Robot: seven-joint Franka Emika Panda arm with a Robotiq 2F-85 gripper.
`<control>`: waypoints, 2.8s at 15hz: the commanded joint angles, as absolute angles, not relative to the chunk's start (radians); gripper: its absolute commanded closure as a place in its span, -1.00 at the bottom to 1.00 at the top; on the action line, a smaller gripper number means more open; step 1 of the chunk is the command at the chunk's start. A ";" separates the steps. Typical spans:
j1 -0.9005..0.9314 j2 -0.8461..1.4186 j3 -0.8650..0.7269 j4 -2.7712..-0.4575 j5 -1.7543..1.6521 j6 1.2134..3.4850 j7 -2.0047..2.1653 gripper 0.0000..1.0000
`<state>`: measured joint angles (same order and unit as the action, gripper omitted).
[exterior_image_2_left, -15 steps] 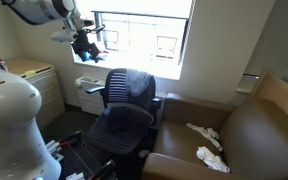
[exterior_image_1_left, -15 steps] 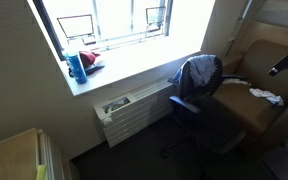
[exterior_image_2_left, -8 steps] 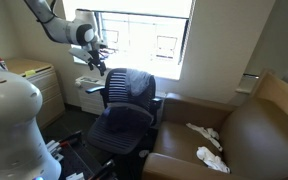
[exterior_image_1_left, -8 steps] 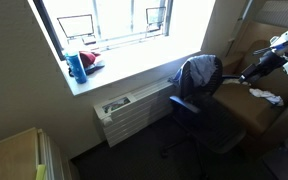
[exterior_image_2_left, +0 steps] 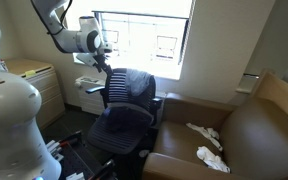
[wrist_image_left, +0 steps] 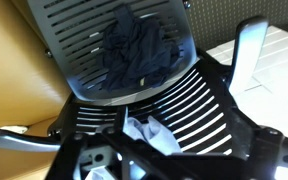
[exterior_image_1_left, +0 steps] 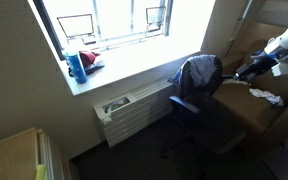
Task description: Move the shirt from the chair to the couch
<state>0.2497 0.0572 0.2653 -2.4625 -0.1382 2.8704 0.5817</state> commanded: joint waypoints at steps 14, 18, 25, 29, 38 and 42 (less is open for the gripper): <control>0.525 0.527 -0.154 -2.073 -0.566 3.045 1.163 -1.00; 0.715 0.775 -0.331 -1.853 -0.631 3.103 1.265 -1.00; 0.994 1.033 -0.623 -1.644 -0.497 3.078 1.346 -1.00; 1.063 1.162 -0.731 -1.560 -0.462 3.032 1.397 -1.00; 1.042 1.349 -0.741 -1.453 -0.153 2.989 1.281 0.11; 1.064 1.406 -0.806 -1.419 -0.101 2.991 1.284 0.66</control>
